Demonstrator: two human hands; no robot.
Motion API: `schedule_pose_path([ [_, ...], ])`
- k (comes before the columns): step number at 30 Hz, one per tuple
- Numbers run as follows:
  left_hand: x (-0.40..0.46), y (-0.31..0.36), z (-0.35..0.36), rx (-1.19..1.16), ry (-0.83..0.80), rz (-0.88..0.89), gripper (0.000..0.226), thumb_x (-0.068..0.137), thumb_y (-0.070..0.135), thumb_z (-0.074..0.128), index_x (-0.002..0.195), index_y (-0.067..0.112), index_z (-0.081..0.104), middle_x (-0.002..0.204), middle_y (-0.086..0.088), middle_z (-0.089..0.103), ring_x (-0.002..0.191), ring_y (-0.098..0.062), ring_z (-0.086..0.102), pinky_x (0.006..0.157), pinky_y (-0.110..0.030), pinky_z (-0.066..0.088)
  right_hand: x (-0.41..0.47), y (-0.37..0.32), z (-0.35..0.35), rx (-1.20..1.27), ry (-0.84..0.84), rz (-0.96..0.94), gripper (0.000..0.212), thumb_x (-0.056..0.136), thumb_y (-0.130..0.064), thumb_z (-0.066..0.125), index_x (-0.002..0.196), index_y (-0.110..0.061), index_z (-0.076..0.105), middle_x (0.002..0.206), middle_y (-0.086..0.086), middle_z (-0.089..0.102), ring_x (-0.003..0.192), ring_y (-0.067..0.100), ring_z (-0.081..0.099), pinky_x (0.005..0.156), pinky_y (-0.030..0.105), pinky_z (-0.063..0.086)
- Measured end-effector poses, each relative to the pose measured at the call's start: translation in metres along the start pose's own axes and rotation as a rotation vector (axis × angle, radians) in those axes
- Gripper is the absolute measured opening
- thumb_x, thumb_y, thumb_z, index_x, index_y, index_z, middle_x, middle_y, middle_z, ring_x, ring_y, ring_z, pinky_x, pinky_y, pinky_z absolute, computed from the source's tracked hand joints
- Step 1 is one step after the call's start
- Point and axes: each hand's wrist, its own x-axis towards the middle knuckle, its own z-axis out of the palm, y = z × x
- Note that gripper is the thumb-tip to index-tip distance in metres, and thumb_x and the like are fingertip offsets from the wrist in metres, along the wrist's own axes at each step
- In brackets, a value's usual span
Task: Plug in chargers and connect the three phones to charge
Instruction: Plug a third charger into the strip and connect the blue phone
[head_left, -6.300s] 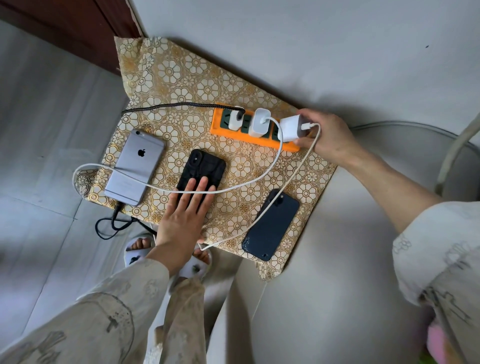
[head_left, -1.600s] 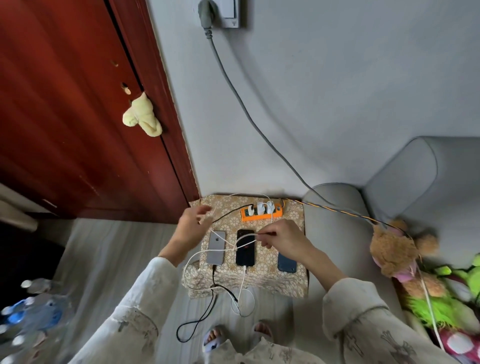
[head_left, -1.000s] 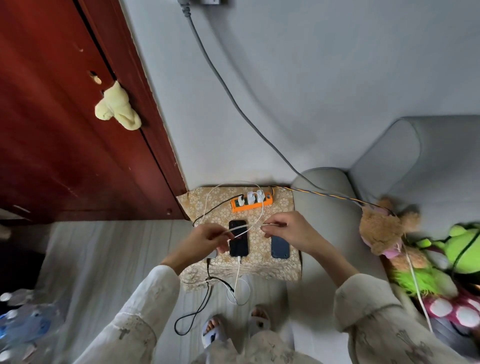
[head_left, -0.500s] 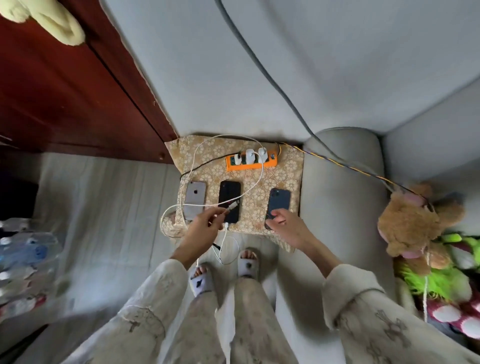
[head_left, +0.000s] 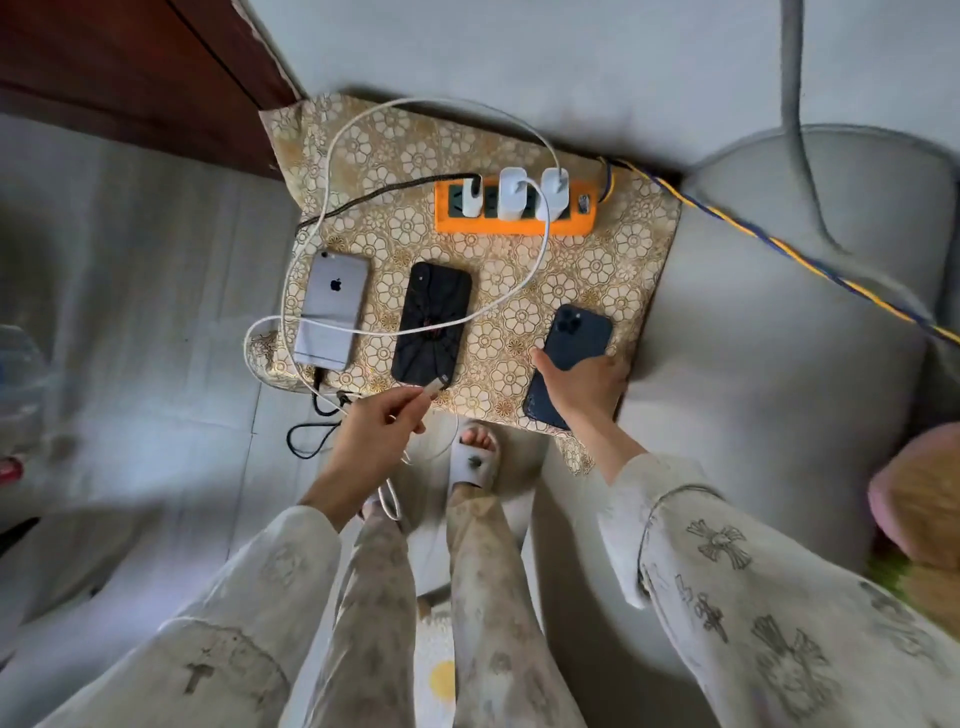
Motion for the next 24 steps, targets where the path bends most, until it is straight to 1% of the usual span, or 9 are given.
schedule_pose_path([
  [2,0.002,-0.005,0.004,-0.013,0.033,-0.017,0.019,0.087,0.027,0.057,0.094,0.015,0.07,0.06,0.0,0.054,0.055,-0.015,0.043,0.056,-0.03,0.036,-0.003,-0.006,0.009,0.058,0.052,0.056,0.111,0.074,-0.062,0.061,0.141,0.011,0.011,0.148,0.019,0.018,0.136,0.032,0.02,0.1,0.045,0.038],
  [4,0.003,-0.008,0.007,-0.009,0.057,-0.041,0.02,0.087,0.028,0.058,0.095,0.014,0.069,0.058,0.0,0.053,0.055,-0.015,0.043,0.057,-0.031,0.037,-0.005,-0.008,0.016,0.049,0.073,0.067,0.111,0.074,-0.055,0.067,0.143,0.007,0.006,0.149,0.018,0.015,0.135,0.033,0.02,0.095,0.049,0.041],
  [7,0.005,-0.006,0.01,-0.006,0.015,-0.041,0.017,0.09,0.023,0.053,0.09,0.016,0.068,0.055,0.0,0.046,0.052,-0.014,0.038,0.056,-0.03,0.035,-0.002,-0.011,0.016,0.039,0.074,0.081,0.101,0.074,-0.046,0.07,0.14,0.006,0.015,0.144,0.019,0.021,0.13,0.035,0.025,0.092,0.05,0.043],
  [10,0.004,-0.002,0.016,0.024,-0.017,-0.018,0.02,0.089,0.029,0.053,0.077,0.038,0.066,0.056,-0.002,0.043,0.051,-0.014,0.033,0.052,-0.028,0.029,-0.003,-0.016,0.011,0.188,-0.024,0.121,0.087,0.071,-0.042,0.073,0.133,0.002,0.031,0.136,0.019,0.03,0.124,0.035,0.035,0.094,0.045,0.042],
  [14,-0.001,0.003,0.023,-0.02,-0.048,-0.034,0.02,0.086,0.034,0.057,0.101,0.028,0.069,0.068,-0.001,0.054,0.063,-0.017,0.04,0.061,-0.03,0.034,-0.02,-0.015,-0.005,0.907,-0.43,0.422,0.054,0.066,-0.032,0.076,0.111,-0.012,0.052,0.121,0.012,0.053,0.105,0.025,0.053,0.076,0.04,0.051],
  [16,-0.004,0.004,0.026,-0.023,-0.057,-0.023,0.02,0.085,0.033,0.058,0.101,0.027,0.069,0.077,0.0,0.058,0.068,-0.014,0.044,0.065,-0.027,0.036,-0.028,-0.011,-0.011,1.085,-0.556,0.507,0.04,0.067,-0.03,0.076,0.097,-0.013,0.056,0.105,0.01,0.059,0.097,0.022,0.054,0.076,0.042,0.049],
  [21,-0.011,0.005,0.031,-0.046,-0.061,0.032,0.02,0.086,0.024,0.059,0.104,0.022,0.069,0.064,0.021,0.063,0.041,0.006,0.044,0.043,-0.002,0.031,-0.042,-0.007,-0.017,1.257,-0.653,0.611,0.045,0.066,-0.029,0.078,0.095,-0.005,0.052,0.098,0.013,0.056,0.093,0.024,0.053,0.07,0.045,0.046],
  [23,-0.015,0.006,0.033,-0.033,-0.071,0.062,0.022,0.088,0.018,0.056,0.107,0.017,0.068,0.046,0.009,0.057,0.035,0.005,0.042,0.038,-0.002,0.028,-0.045,-0.008,-0.018,1.275,-0.675,0.63,0.044,0.068,-0.03,0.077,0.092,-0.003,0.052,0.098,0.013,0.056,0.093,0.024,0.053,0.072,0.045,0.046],
  [24,-0.016,0.006,0.034,-0.027,-0.071,0.074,0.023,0.089,0.016,0.055,0.108,0.014,0.067,0.058,0.003,0.059,0.034,0.005,0.042,0.037,-0.002,0.027,-0.045,-0.009,-0.018,1.278,-0.681,0.632,0.044,0.068,-0.03,0.077,0.092,-0.003,0.052,0.098,0.013,0.056,0.093,0.024,0.053,0.073,0.045,0.046],
])
